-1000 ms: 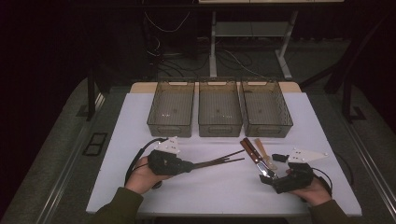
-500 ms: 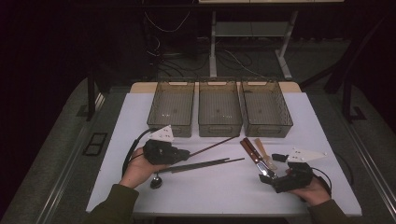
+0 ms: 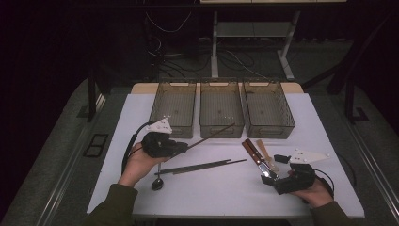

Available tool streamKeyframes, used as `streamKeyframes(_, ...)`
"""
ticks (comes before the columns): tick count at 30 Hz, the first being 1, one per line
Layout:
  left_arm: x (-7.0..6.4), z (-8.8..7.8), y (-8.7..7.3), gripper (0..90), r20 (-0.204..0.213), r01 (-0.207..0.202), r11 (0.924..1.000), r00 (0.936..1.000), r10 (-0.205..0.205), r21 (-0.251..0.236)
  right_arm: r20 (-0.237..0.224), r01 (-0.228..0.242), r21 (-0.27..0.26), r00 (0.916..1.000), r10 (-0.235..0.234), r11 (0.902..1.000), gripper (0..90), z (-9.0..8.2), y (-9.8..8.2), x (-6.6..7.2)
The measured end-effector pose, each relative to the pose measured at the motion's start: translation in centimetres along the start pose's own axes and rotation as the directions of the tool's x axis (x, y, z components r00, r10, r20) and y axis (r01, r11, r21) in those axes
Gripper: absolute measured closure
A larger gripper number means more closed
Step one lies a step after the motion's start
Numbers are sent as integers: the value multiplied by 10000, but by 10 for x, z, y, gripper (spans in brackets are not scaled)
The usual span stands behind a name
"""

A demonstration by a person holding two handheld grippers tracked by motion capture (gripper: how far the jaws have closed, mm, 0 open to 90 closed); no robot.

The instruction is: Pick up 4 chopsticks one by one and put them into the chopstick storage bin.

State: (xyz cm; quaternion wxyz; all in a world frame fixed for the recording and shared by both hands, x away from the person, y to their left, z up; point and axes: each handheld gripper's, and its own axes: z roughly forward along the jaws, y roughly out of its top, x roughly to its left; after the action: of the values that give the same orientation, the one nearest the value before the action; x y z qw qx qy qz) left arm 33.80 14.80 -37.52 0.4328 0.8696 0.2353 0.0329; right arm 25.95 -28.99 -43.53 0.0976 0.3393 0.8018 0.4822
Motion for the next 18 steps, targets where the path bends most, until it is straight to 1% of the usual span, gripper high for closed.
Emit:
streamKeyframes(6,6,-2,4,835,-466,276,9995,9985,-282,-152,9,5,-14,10000,-5,10000,24,0,0,0)
streamKeyframes(11,12,-5,7,835,-654,431,9986,9968,-450,-302,41,-5,-27,10000,5,10000,24,0,0,0)
streamKeyframes(18,22,-4,11,835,-992,581,9981,9933,-598,-201,52,-23,-44,10000,23,10000,24,-1,0,0)
